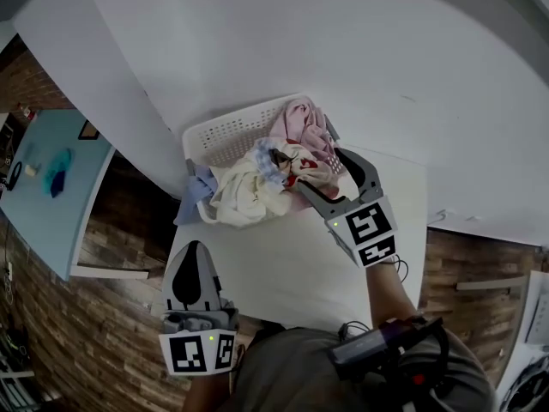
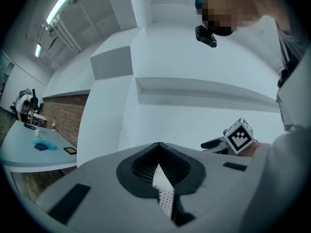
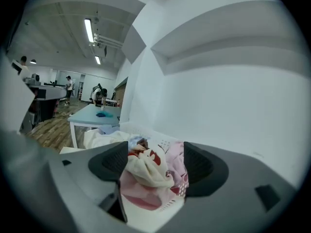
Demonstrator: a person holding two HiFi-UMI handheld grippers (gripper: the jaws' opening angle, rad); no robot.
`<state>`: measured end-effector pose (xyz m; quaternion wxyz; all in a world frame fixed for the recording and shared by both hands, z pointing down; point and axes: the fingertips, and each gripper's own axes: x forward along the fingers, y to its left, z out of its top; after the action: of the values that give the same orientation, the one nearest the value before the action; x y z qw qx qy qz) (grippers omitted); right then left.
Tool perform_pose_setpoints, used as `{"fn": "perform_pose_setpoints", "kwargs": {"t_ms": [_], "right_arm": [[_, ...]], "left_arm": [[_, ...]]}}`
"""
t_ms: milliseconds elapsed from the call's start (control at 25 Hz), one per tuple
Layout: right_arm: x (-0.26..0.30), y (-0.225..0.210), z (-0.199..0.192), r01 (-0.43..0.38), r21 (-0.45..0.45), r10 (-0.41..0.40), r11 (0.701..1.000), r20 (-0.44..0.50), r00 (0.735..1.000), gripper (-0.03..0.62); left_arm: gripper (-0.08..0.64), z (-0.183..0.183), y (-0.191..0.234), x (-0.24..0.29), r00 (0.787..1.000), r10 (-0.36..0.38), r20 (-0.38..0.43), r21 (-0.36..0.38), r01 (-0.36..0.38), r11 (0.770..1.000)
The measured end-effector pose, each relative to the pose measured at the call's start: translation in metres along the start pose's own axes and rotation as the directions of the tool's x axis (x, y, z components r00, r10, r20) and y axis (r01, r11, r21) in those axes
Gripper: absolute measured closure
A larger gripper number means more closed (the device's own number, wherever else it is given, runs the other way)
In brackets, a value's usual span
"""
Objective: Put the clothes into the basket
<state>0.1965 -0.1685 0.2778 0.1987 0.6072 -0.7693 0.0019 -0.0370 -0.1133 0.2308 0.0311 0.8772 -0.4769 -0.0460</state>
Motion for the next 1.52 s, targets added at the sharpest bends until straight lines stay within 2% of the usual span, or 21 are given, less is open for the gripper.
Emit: {"fn": "perform_pose_setpoints", "kwargs": {"t_ms": [240, 480, 720, 1080, 1360, 1520], "right_arm": [[-0.028, 0.036, 0.009, 0.002, -0.007, -0.002, 1.000, 0.043, 0.999, 0.236], [-0.039, 0.093, 0.009, -0.041, 0.011, 0.040, 0.999, 0.074, 0.996, 0.241], [-0.036, 0.146, 0.009, -0.148, 0.002, 0.147, 0.989, 0.107, 0.983, 0.244], [-0.042, 0.207, 0.004, -0.307, -0.020, 0.307, 0.951, 0.132, 0.942, 0.252], [-0.028, 0.255, 0.008, -0.378, -0.047, 0.381, 0.924, 0.121, 0.917, 0.256], [-0.007, 0.278, 0.004, -0.384, -0.047, 0.386, 0.922, 0.095, 0.917, 0.256]], "left_arm": [[0.552, 0.009, -0.004, -0.021, 0.999, -0.046, 0.019, 0.013, 0.046, 0.999], [0.552, 0.013, 0.005, -0.048, 0.997, -0.073, 0.005, 0.052, 0.073, 0.996], [0.552, 0.016, 0.019, -0.077, 1.000, 0.002, 0.003, 0.072, -0.002, 0.997], [0.552, 0.021, 0.020, -0.118, 0.993, 0.116, 0.011, 0.103, -0.116, 0.988], [0.552, 0.026, 0.046, -0.135, 0.985, 0.165, 0.041, 0.094, -0.168, 0.981], [0.552, 0.018, 0.071, -0.134, 0.987, 0.156, 0.029, 0.083, -0.158, 0.984]]}}
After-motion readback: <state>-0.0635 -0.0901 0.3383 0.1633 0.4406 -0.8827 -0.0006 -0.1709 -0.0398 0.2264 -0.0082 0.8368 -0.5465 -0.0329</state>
